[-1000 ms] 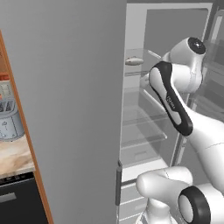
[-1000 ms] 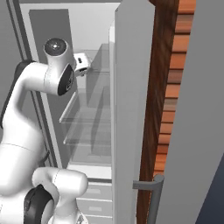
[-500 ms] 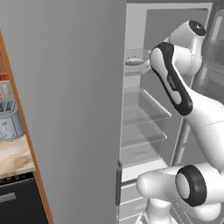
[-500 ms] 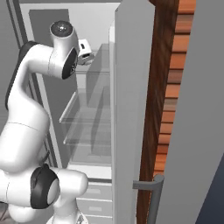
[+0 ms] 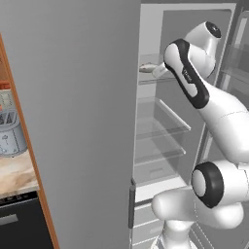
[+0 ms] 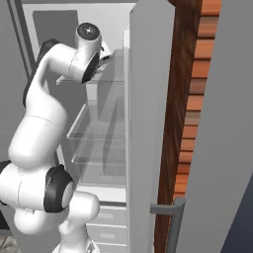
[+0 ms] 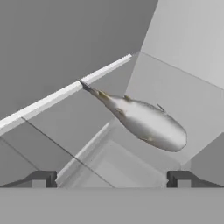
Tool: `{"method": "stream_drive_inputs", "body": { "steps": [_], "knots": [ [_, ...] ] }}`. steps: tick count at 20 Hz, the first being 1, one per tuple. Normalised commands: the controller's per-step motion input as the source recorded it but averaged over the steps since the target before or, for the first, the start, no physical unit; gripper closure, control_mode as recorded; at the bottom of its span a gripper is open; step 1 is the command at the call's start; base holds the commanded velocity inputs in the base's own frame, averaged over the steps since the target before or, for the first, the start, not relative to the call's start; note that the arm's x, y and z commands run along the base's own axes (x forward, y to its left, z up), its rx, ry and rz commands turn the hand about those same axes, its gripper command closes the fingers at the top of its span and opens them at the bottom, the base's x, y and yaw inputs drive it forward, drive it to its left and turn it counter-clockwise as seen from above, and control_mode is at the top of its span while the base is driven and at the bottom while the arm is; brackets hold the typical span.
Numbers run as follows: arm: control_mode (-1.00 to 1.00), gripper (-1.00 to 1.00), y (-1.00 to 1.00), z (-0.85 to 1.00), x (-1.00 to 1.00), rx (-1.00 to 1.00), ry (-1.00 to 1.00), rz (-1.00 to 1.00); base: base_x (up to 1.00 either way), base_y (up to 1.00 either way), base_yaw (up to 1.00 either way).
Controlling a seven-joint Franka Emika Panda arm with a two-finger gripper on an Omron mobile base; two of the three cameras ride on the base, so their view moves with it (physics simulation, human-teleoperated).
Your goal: Gather the mushroom and lime from the fridge and place them on a tray on the dining counter. Then gather the chicken drumstick and fish from the fridge and place them on the other tray.
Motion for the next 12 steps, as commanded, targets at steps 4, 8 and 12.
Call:
{"method": "stream_drive_inputs", "body": {
  "steps": [4, 8, 12],
  "knots": [
    [-1.00, -1.00, 0.00, -0.02, 0.80, 0.00, 0.00, 0.08, 0.00, 0.00, 0.00],
    [-1.00, -1.00, 0.00, -0.01, 0.69, 0.00, 0.00, 0.06, 0.00, 0.00, 0.00],
    [-1.00, -1.00, 0.00, 0.00, 0.62, 0.00, 0.02, 0.03, 0.00, 0.00, 0.00]
  ]
}}
